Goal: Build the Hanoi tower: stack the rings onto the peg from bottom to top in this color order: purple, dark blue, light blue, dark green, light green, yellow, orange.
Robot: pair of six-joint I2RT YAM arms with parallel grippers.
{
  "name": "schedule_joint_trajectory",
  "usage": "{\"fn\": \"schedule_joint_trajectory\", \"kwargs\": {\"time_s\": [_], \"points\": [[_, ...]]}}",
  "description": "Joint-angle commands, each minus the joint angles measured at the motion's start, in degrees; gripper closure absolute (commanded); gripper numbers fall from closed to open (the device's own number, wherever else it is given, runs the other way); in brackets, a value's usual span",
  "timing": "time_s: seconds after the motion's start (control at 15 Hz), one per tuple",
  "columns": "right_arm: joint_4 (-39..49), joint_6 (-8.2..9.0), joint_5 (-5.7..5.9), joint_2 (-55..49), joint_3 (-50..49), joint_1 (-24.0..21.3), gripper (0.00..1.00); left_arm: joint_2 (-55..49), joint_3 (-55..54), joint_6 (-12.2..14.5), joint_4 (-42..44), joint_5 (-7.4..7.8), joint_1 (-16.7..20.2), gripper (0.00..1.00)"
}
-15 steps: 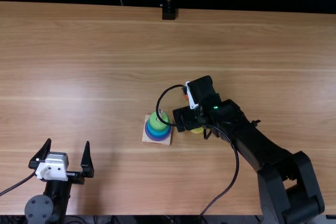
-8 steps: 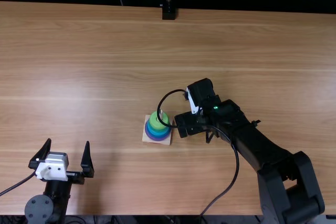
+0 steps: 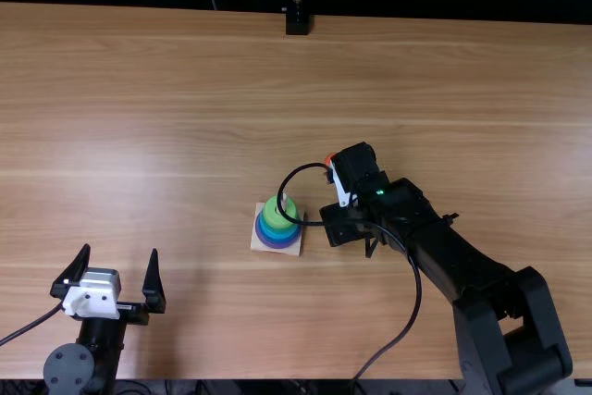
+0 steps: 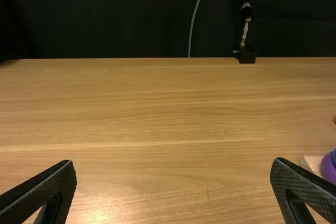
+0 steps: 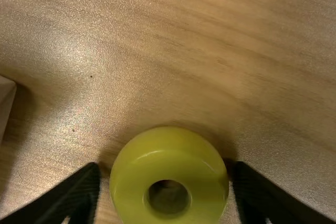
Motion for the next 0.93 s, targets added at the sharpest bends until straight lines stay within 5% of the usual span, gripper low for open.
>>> {"fn": "schedule_joint_trajectory", "kwargs": {"time_s": [0.0, 0.87], "points": [[0.0, -0.16, 0.00, -1.4, -1.2, -0.4, 1.00, -0.6, -2.1, 0.8, -0.3, -0.44, 0.4, 0.00], [-4.9, -0.27, 0.00, -3.3, 14.7, -2.0, 1.00, -0.6, -2.1, 0.8, -0.3, -0.44, 0.4, 0.00]]}}
